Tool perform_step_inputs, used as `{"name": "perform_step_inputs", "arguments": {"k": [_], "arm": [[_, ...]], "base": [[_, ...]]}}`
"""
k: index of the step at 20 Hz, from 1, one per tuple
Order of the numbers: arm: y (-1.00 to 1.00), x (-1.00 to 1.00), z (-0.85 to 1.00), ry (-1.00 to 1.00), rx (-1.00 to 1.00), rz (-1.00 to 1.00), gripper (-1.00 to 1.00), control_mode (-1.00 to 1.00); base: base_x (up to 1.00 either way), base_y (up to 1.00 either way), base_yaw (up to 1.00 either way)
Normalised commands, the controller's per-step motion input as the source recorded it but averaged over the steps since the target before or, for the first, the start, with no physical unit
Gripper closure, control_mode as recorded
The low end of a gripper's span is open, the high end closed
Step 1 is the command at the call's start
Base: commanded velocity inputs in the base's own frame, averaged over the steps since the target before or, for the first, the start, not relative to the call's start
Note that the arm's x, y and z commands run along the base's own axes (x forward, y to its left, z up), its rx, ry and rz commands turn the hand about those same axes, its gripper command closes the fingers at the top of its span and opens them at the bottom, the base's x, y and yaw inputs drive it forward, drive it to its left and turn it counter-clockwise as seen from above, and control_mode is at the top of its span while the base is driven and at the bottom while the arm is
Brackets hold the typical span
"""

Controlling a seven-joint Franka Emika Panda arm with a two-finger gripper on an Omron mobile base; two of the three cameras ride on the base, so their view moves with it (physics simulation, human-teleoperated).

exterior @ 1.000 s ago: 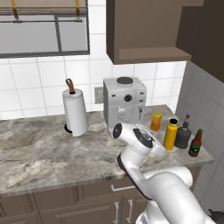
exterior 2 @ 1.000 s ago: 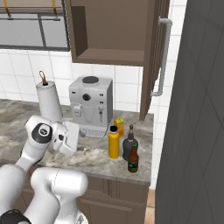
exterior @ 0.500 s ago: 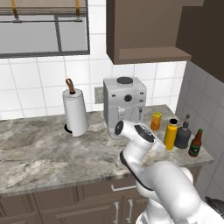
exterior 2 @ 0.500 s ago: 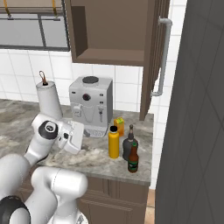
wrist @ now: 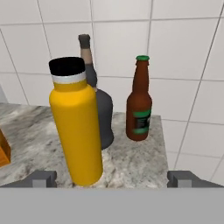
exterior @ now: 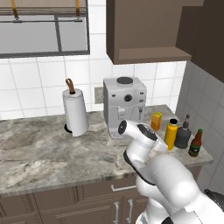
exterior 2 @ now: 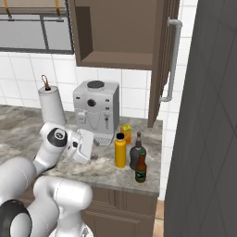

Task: Sort all alcoholic drinks to one cabinet, and non-alcoholic drinks to the other.

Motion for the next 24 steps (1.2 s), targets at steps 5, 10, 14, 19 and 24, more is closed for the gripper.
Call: {"name": "perform_step_inputs", "arguments": {"k": [5,10,14,19,24], "arm": [[-0.12,0.02,-0.04,0.00,0.00,0.00,-1.00,-1.00],[-0.15,0.02,-0.04,0.00,-0.01,0.00,-1.00,-1.00],[-0.15,0.03,-0.05,0.00,0.00,0.00,-1.00,-1.00],[-0.17,0.02,-0.05,0.00,0.00,0.00,-1.00,-1.00],[-0.17,0.03,-0.04,0.01,0.00,0.00,-1.00,-1.00]], "base": [[0.00,0.00,0.00],[0.00,0.00,0.00],[0.00,0.00,0.00],[0.00,0.00,0.00],[0.00,0.00,0.00]]}}
